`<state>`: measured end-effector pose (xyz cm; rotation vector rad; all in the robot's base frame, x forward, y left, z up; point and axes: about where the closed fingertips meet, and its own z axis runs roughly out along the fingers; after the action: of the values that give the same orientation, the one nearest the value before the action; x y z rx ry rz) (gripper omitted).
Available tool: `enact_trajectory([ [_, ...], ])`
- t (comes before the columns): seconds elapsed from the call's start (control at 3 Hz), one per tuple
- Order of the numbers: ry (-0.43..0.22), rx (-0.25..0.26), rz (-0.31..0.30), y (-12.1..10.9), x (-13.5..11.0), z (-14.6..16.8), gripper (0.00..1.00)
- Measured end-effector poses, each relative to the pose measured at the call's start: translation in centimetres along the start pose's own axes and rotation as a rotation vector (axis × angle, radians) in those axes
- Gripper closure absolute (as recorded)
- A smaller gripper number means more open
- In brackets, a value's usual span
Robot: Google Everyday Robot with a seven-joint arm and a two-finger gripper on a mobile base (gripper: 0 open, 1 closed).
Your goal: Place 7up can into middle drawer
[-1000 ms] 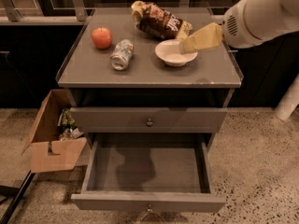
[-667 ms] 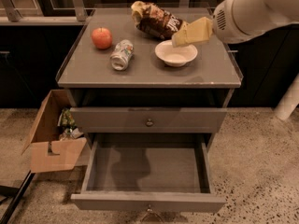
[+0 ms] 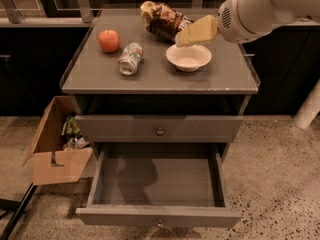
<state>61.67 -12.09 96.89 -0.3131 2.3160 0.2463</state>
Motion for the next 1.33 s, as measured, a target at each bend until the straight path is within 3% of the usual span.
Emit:
enact_trajectory([
  [0.33, 0.01, -0.018, 0.007, 0.7, 0.4, 0.5, 0.0],
  [0.67, 0.044, -0.108, 0.009, 4.3, 0.9, 2.9, 0.0],
  [1.0, 0.1, -0.202, 0.004, 9.5, 1.2, 6.2, 0.0],
  [1.33, 0.115, -0.21, 0.004, 12.3, 0.7, 8.3, 0.0],
])
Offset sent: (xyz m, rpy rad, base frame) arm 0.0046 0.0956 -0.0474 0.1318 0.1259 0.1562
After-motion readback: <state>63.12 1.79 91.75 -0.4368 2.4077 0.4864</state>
